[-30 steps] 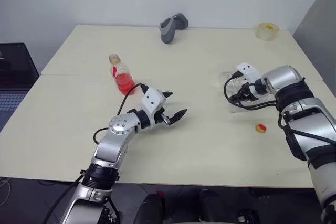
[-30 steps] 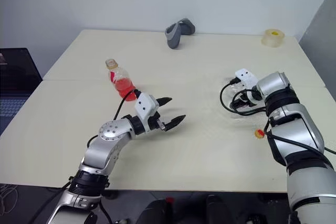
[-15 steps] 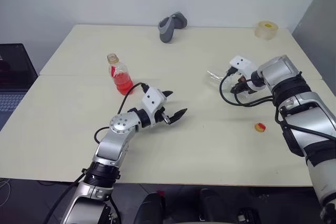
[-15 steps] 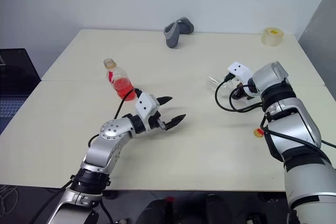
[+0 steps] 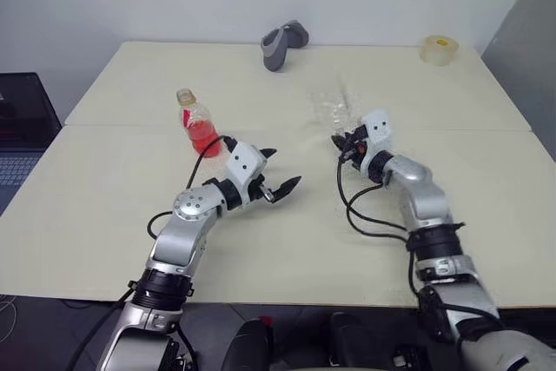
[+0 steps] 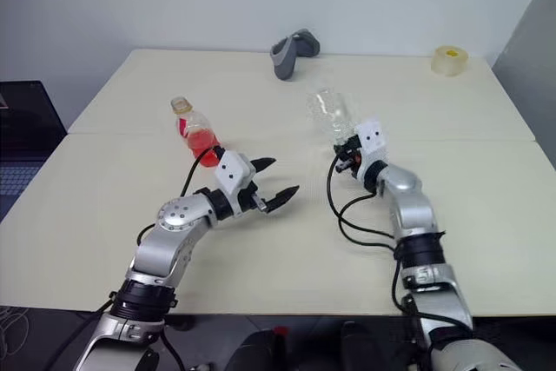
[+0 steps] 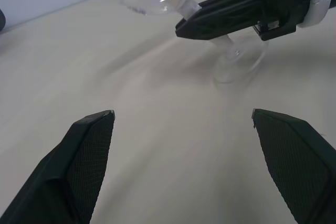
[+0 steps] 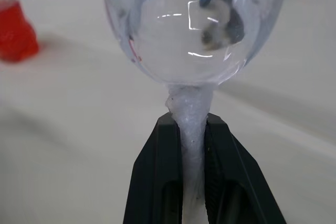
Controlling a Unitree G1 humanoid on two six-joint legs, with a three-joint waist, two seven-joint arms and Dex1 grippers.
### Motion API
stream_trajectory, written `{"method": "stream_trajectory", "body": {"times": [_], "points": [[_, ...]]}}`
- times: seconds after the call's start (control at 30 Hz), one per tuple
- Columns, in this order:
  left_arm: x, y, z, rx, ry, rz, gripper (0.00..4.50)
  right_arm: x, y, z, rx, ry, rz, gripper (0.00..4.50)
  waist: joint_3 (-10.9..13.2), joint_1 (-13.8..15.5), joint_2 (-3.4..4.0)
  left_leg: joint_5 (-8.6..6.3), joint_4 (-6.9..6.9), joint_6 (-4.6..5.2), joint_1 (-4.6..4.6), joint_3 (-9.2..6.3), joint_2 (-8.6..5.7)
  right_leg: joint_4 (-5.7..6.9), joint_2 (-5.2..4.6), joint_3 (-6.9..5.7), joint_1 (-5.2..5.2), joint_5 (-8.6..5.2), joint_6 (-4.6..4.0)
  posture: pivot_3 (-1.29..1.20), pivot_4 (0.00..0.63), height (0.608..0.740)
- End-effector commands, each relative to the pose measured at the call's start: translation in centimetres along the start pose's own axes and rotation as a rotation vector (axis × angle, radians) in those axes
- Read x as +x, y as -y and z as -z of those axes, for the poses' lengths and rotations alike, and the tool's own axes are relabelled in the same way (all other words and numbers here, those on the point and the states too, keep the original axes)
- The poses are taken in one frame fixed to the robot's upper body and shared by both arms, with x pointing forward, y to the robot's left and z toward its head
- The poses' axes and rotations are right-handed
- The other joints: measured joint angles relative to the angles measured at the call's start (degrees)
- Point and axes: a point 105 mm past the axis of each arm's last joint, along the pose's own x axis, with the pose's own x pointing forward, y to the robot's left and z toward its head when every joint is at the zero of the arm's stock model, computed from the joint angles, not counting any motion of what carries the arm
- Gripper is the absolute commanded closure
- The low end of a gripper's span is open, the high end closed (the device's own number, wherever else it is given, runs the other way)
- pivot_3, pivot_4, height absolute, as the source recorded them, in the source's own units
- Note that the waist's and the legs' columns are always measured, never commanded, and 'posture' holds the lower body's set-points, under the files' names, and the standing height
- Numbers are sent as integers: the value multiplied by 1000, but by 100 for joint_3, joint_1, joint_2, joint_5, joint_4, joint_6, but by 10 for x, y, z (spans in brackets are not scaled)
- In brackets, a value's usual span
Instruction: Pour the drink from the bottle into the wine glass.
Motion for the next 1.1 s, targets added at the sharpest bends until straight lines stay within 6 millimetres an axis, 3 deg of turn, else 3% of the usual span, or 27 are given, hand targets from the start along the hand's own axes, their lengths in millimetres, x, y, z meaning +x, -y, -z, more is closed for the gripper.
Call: {"method": "stream_trajectory", "body": {"times": [0.03, 0.2, 0.53, 0.73, 0.9, 1.1], "points": [[0, -10, -18, 35, 49, -25, 0, 0, 5, -24, 46, 170, 109, 4319, 0, 1, 0, 0, 0, 0, 0, 0, 0, -1, 0, 0, 0, 0, 0, 0, 150, 740], [1, -11, -20, 40, 55, -16, 0, 0, -4, -13, 90, 202, 136, 4319, 0, 0, 0, 1, -1, -2, 1, 0, 0, -2, 0, 0, 0, 0, 0, 0, 150, 740], [3, -3, -33, -4, 106, 51, 0, -24, -25, 15, 130, 146, 51, 4319, -1, 1, 1, 0, 0, -1, 3, -1, 1, -1, 2, 1, 2, -1, 0, 0, 150, 740], [-11, 15, -44, -108, 102, 254, 0, -37, -38, 21, 56, 120, -30, 4319, -1, -3, 1, 0, -1, -1, 4, 0, 3, -1, 5, 2, 2, -2, 0, 0, 150, 740], [-34, 33, -45, -178, 21, 465, 0, -49, -36, 31, 29, 94, -46, 4319, -2, -7, 2, 0, -2, 0, 8, -4, 3, -2, 7, -1, 8, -5, -3, 0, 150, 740], [-41, 34, -41, -175, -25, 499, 0, -58, -37, 41, 17, 64, -52, 4319, -2, 5, 0, 0, 0, 0, 10, -6, 1, -4, 7, -2, 12, -6, -3, 0, 150, 740]]}}
